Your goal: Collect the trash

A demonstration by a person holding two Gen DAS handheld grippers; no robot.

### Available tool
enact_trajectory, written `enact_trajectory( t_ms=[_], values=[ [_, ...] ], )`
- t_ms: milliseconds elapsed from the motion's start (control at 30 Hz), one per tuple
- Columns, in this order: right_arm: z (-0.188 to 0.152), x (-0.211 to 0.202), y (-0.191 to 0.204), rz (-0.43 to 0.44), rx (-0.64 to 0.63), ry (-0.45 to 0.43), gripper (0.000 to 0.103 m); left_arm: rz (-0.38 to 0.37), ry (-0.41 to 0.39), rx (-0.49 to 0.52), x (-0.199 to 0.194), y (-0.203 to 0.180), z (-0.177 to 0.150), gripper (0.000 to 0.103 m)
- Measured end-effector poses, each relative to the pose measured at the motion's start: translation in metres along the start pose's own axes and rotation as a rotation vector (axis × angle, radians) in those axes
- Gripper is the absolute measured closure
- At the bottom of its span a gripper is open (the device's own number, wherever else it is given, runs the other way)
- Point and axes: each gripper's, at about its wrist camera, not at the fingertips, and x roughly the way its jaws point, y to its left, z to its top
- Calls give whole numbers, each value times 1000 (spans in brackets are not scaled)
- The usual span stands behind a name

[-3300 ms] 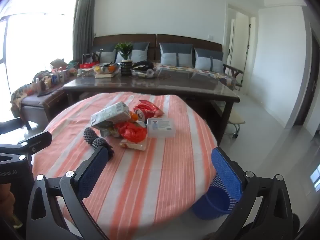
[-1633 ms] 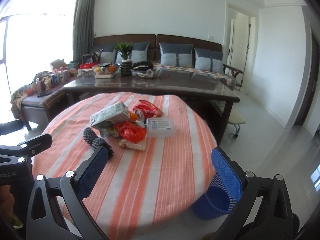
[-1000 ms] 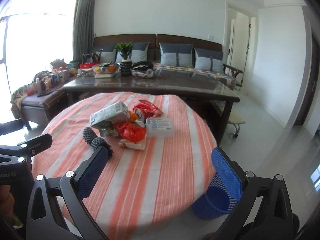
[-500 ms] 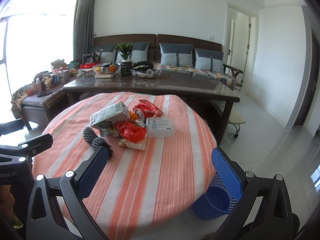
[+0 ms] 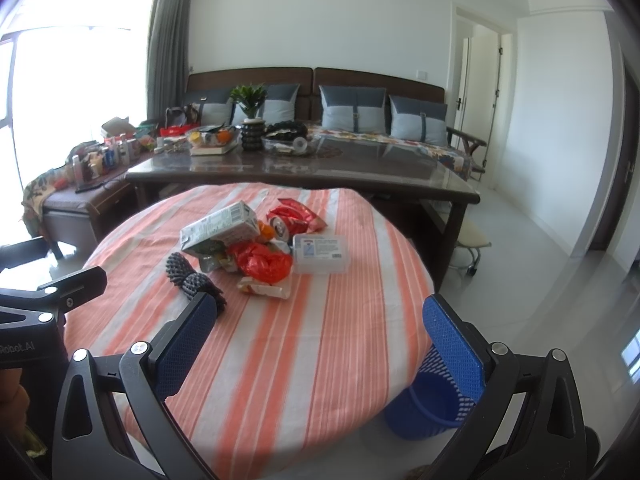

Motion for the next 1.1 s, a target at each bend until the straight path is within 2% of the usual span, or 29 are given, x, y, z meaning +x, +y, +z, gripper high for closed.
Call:
enact_trajectory(
  t_ms=[867,1100],
  values=[
    [-4,2,2,2,-1,2,0,1,1,0,1,-1,0,0],
    [-4,3,1,3,-1,2,0,-2,5,-27,5,4,-10,0]
  ],
)
